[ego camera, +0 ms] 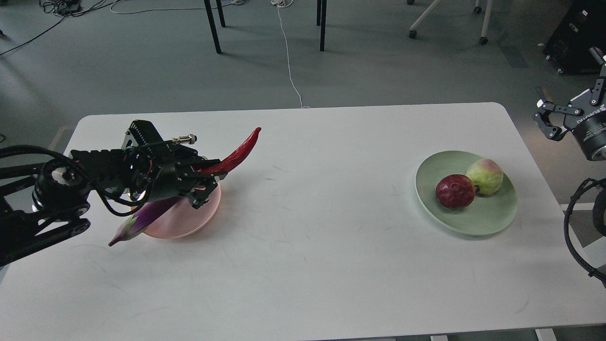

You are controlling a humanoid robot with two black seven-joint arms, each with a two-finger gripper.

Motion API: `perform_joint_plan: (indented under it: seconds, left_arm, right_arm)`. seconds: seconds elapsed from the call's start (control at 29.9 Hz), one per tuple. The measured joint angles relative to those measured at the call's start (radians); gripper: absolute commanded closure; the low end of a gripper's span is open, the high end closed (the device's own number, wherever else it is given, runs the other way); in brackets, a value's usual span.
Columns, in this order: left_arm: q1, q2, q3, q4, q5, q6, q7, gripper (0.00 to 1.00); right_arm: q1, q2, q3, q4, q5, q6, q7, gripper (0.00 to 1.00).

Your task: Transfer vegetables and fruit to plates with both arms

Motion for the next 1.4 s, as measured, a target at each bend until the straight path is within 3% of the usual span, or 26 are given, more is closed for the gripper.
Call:
perform_joint_plan:
  seconds: [0.17,0.2,0.27,0.3,0.6,0.73,0.94,1.17,1.4]
  left_arm:
    - [0.064,0.049,0.002,-0.004,0.002,0.003,0.000,0.71]
    - [0.071,0.049,0.002,-0.003,0.002,0.003,0.000,0.64]
    - [0.080,0.044,-0.002,0.000,0.002,0.004,0.001,0.31]
    - [0.082,0.041,-0.004,0.001,0.002,0.004,0.002,0.22]
    - [0.087,0.024,0.000,0.009,-0.004,0.008,-0.002,0.17]
    - [0.086,0.026,-0.012,0.014,-0.017,0.009,-0.003,0.07]
    - [0.081,-0.007,-0.196,0.022,-0.341,0.051,-0.004,0.03]
    - [0.082,-0.242,-0.412,0.180,-0.973,0.063,0.004,0.02]
    - [0.082,-0.480,-0.511,0.462,-1.288,0.062,-0.001,0.02]
  right_arm:
    - [0.001,0.005,0.001,0.003,0.000,0.000,-0.001,0.01]
    - [0.001,0.005,0.002,0.004,0.000,-0.001,-0.001,0.01]
    - [0.001,0.003,0.002,0.005,0.000,-0.001,-0.001,0.01]
    - [0.001,0.002,0.002,0.005,0.000,-0.001,-0.001,0.01]
    - [0.003,-0.013,0.019,0.005,0.000,-0.001,-0.001,0.01]
    - [0.003,-0.013,0.023,0.003,0.000,0.000,-0.001,0.01]
    - [0.018,-0.004,0.025,-0.023,-0.001,-0.007,-0.001,0.01]
    - [0.045,0.023,0.083,-0.097,-0.001,-0.038,-0.008,0.01]
    - [0.055,0.071,0.141,-0.154,0.000,-0.056,-0.021,0.02]
